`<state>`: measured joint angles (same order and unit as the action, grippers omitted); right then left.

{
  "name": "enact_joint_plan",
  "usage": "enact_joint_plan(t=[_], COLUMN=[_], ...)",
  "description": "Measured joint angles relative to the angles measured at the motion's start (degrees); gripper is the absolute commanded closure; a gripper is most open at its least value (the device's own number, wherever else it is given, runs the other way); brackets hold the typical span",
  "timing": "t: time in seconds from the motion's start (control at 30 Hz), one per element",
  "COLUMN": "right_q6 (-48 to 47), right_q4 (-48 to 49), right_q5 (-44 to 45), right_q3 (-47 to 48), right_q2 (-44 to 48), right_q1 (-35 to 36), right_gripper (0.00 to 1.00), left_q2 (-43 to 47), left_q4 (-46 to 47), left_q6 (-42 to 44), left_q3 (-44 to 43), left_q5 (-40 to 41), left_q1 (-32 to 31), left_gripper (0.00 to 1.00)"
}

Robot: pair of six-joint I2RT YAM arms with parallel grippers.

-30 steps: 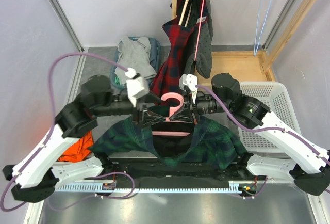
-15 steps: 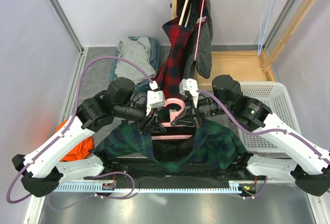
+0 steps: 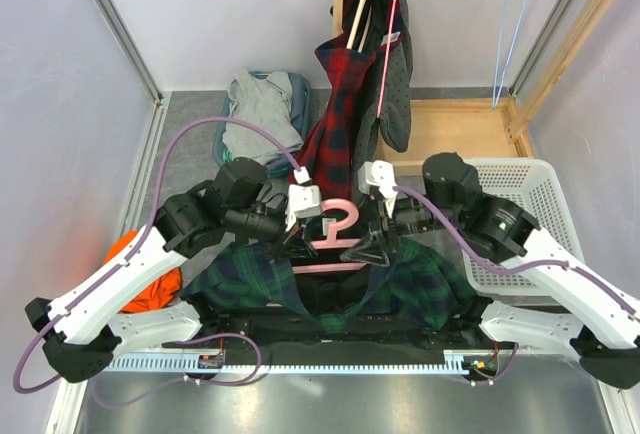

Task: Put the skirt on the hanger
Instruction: Hang the skirt on the hanger.

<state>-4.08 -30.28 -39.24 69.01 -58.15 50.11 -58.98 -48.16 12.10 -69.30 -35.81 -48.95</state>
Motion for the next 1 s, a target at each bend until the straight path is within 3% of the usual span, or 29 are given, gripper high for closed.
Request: enact_joint_plan(t=[0.27, 0.4, 0.43, 0.47, 0.53, 0.57, 0.63, 0.67, 0.77, 0.8, 0.83, 1.0], right_q6=[-2.43, -3.04, -3.19, -3.3, -3.63, -3.28, -3.43, -3.23, -2.58, -1.9, -1.2, 4.35], right_q4=[-2.64, -3.19, -3.21, -3.23, -3.23, -3.69, -4.07, -4.07, -3.61, -3.32, -3.06, -1.86], right_q5=[0.07, 0.04, 0.02, 0.0, -0.42, -1.29, -2.05, -2.05, -0.61, 0.44, 1.88, 9.99], right_q3=[-5.31, -5.35, -5.35, -5.35, -5.33, -5.27, -5.18, -5.18, -5.35, -5.73, -6.49, -13.88], right_q2=[5.03, 2.14, 1.11, 0.02, -2.1, -2.86, -3.63, -3.69, -3.32, -2.93, -2.4, 2.25], right_q1=[0.04, 0.07, 0.07, 0.07, 0.07, 0.31, 0.79, 0.92, 1.03, 1.05, 1.03, 0.7], right_gripper=[0.25, 0.32, 0.38, 0.59, 0.81, 1.0, 1.0, 1.0, 1.0, 1.0, 1.0, 1.0], left_q2=[6.62, 7.13, 7.13, 7.13, 7.13, 7.13, 7.13, 7.13, 7.23, 7.3, 7.43, 8.7], left_q4=[-2.21, -2.67, -2.71, -2.78, -2.82, -3.04, -3.58, -3.8, -3.39, -2.73, -1.77, 1.84], left_q6=[0.79, 0.81, 0.81, 0.81, 0.83, 0.92, 0.92, 0.87, 0.68, 0.48, 0.0, -3.82], left_q3=[0.92, 0.94, 1.01, 1.09, 1.14, 1.2, 1.36, 1.38, 1.4, 1.4, 1.4, 1.46], left_q5=[-0.96, -1.7, -1.77, -1.81, -1.68, -0.57, 0.52, 1.03, 2.73, 3.48, 4.85, 18.08], left_q1=[-0.2, -0.22, -0.22, -0.22, -0.22, -0.02, 0.13, 0.2, 0.07, 0.04, -0.07, -0.31], left_gripper=[0.98, 0.98, 0.98, 0.98, 0.98, 0.98, 0.98, 0.93, 0.37, 0.25, 0.01, 0.01])
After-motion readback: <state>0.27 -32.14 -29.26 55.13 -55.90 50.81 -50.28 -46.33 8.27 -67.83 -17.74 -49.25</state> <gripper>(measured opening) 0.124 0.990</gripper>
